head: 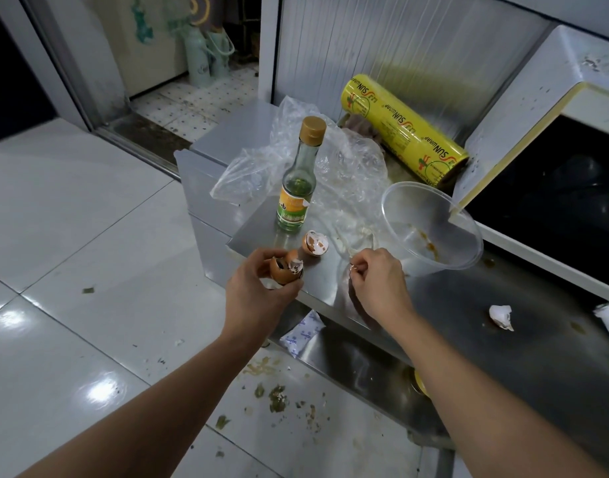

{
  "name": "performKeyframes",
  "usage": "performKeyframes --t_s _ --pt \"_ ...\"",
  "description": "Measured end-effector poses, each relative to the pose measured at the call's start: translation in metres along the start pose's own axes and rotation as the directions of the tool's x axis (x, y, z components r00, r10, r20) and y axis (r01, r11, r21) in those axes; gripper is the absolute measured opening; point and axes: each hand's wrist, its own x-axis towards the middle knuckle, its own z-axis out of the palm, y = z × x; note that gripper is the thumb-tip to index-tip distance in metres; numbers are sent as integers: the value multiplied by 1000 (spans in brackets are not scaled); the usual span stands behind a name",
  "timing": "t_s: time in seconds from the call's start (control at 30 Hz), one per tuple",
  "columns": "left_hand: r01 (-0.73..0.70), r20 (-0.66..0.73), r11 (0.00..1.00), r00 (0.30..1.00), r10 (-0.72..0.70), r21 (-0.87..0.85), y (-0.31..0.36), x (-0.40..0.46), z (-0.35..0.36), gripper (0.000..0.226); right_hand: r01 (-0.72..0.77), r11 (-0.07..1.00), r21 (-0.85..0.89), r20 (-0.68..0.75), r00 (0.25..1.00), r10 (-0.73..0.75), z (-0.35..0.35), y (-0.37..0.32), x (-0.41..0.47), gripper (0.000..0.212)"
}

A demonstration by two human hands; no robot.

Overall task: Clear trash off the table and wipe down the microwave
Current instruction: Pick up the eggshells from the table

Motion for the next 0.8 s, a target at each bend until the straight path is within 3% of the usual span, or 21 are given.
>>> performKeyframes --t_s 0.13,0.33,0.43,0.8 --pt "0 3 1000 1000 0 -1 0 0 -1 40 6 999 41 0 1000 -6 -2 -3 0 11" --pt "-22 -8 1000 1000 22 0 0 4 -4 39 84 976 201 -118 991 -61 -8 -30 13 11" --pt "-33 -15 999 999 33 -4 1 4 -5 38 123 963 239 -82 991 -107 -3 -46 20 13" --pt "-55 39 998 998 56 -41 12 -10 9 39 -44 974 224 -71 996 62 -25 16 -29 20"
